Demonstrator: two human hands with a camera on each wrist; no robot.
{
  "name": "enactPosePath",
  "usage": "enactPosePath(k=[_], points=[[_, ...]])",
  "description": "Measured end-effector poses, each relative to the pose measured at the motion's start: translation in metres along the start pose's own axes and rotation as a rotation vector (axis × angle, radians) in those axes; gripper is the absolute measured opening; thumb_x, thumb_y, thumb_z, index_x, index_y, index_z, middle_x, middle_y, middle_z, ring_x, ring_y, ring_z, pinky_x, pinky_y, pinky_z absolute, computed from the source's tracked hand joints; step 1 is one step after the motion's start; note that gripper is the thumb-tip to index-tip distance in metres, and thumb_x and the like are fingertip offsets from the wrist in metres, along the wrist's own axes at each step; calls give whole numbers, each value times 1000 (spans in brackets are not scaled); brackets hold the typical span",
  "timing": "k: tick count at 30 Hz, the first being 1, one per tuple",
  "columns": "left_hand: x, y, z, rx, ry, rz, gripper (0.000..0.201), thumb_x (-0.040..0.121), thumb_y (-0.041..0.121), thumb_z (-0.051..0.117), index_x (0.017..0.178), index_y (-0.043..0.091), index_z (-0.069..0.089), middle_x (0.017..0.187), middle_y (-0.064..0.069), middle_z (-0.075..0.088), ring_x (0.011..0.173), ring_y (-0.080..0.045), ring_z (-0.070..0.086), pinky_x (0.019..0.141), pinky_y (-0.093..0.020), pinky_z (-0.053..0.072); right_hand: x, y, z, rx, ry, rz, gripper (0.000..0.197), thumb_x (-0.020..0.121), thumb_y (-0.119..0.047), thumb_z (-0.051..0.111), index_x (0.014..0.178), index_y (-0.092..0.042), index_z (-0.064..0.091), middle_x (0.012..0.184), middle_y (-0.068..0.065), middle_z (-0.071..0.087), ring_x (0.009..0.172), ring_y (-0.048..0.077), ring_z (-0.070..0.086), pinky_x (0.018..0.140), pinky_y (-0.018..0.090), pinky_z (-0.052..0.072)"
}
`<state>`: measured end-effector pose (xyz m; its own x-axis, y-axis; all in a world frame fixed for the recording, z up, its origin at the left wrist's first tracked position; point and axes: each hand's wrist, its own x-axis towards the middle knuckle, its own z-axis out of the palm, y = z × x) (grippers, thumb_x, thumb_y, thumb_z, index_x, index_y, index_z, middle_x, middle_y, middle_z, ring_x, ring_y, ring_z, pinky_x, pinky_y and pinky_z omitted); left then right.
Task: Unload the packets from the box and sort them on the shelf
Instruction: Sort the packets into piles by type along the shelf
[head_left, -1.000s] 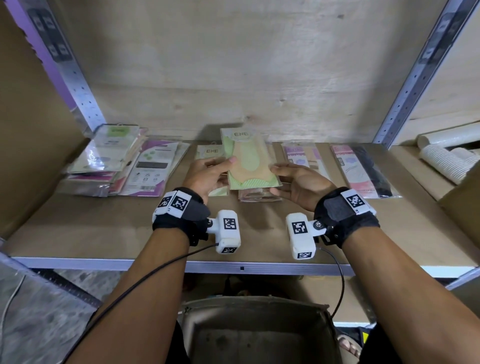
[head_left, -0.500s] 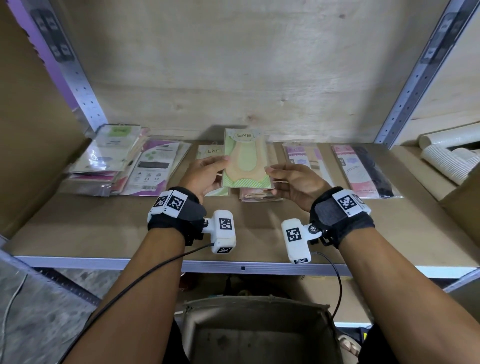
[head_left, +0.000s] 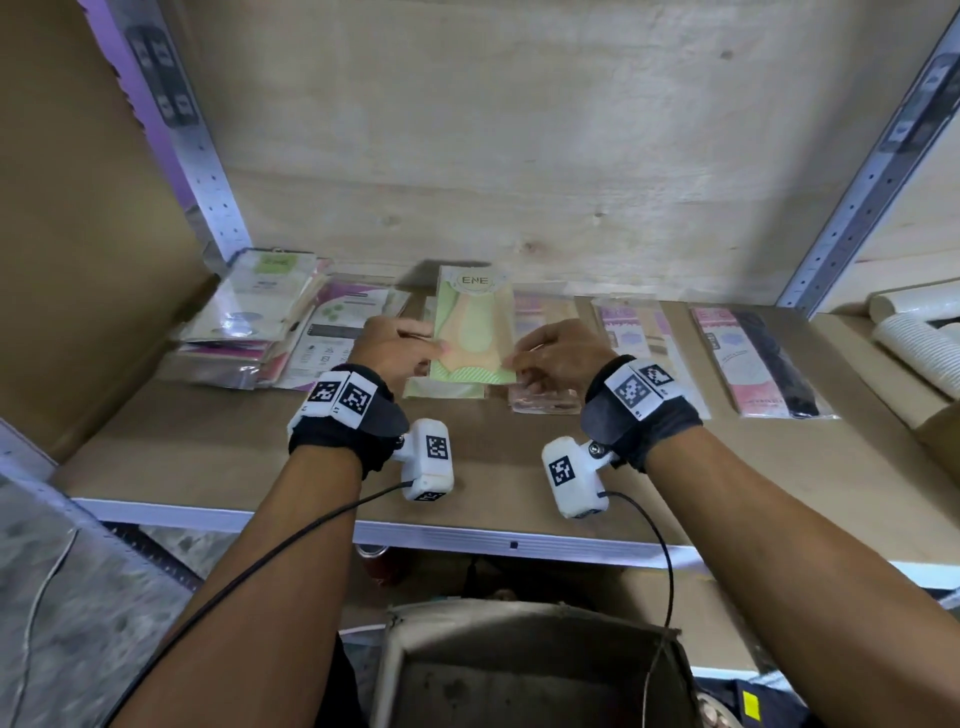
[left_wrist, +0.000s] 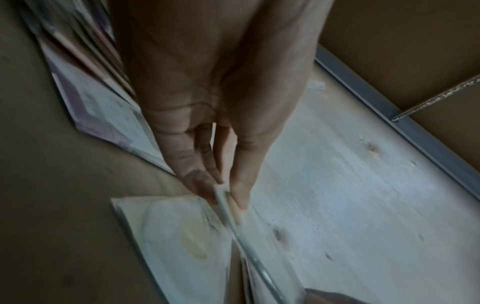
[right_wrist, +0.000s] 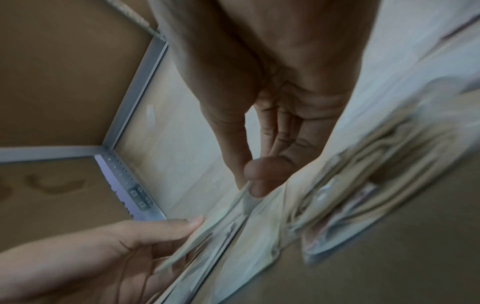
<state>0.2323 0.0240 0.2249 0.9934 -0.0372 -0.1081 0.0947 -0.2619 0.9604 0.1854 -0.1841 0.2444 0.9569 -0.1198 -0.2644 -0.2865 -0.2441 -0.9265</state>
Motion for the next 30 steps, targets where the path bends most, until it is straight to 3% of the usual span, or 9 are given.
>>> enactPosePath(k=[4, 8, 10, 14, 16, 18, 21, 25, 30], points=[[9, -4, -11, 81, 95, -32, 34, 72, 6, 85, 105, 3, 74, 103, -16, 74, 92, -28, 73, 88, -40, 60, 14, -16, 23, -190, 4, 4, 13, 78, -3, 80, 83, 2, 69, 75, 20, 70, 57, 22, 62, 65, 36, 60], [14, -8, -17, 204, 126, -74, 21, 68, 4, 87, 85, 7, 76, 99, -18, 74, 89, -33, 72, 82, -45, 62, 25, -25, 40, -429, 0, 44, 18, 80, -11, 79, 88, 3, 72, 60, 9, 70, 42, 10, 61, 61, 27, 59], [15, -10, -17, 250, 107, -78, 16, 69, 4, 87, 76, 10, 74, 96, -19, 74, 88, -36, 72, 81, -45, 61, 29, -27, 46, -526, -19, 57, 13, 82, -15, 78, 87, -6, 69, 66, 6, 69, 45, 8, 60, 65, 27, 59], [15, -12, -16, 271, 43, -110, 32, 69, 5, 88, 98, -1, 76, 104, -22, 74, 99, -36, 71, 93, -44, 57, 32, -28, 54, -617, 20, 73, 36, 75, -12, 83, 102, -3, 61, 77, 13, 73, 65, 23, 73, 68, 41, 62], [15, -10, -16, 284, 25, -106, 32, 69, 4, 88, 99, -1, 77, 104, -22, 74, 99, -35, 71, 93, -44, 57, 32, -28, 56, -626, 8, 77, 38, 72, -9, 84, 102, -1, 61, 72, 16, 74, 70, 28, 75, 67, 47, 61], [15, -9, -15, 294, 14, -100, 30, 70, 2, 87, 98, -2, 77, 104, -23, 74, 100, -35, 71, 94, -44, 57, 31, -28, 58, -659, 11, 68, 39, 71, -9, 85, 100, 2, 62, 84, 19, 74, 81, 33, 75, 73, 49, 60], [14, -9, -14, 342, 13, -97, 29, 71, 3, 87, 97, -2, 77, 105, -20, 74, 102, -31, 70, 92, -37, 57, 29, -29, 61, -717, 26, 49, 40, 72, -9, 85, 100, 4, 59, 103, 23, 70, 92, 35, 72, 81, 51, 59], [13, -7, -14, 371, 20, -98, 26, 73, 6, 85, 98, 2, 78, 103, -19, 75, 99, -30, 70, 91, -38, 57, 29, -30, 60, -774, 43, 29, 51, 74, -11, 84, 115, 6, 59, 118, 18, 63, 99, 33, 68, 84, 49, 58], [14, -6, -13, 378, -7, -91, 25, 74, 1, 83, 98, -2, 77, 105, -18, 75, 101, -29, 71, 93, -39, 57, 30, -31, 61, -865, 62, 3, 52, 74, -17, 85, 116, 3, 60, 123, 15, 62, 108, 28, 65, 89, 44, 56]])
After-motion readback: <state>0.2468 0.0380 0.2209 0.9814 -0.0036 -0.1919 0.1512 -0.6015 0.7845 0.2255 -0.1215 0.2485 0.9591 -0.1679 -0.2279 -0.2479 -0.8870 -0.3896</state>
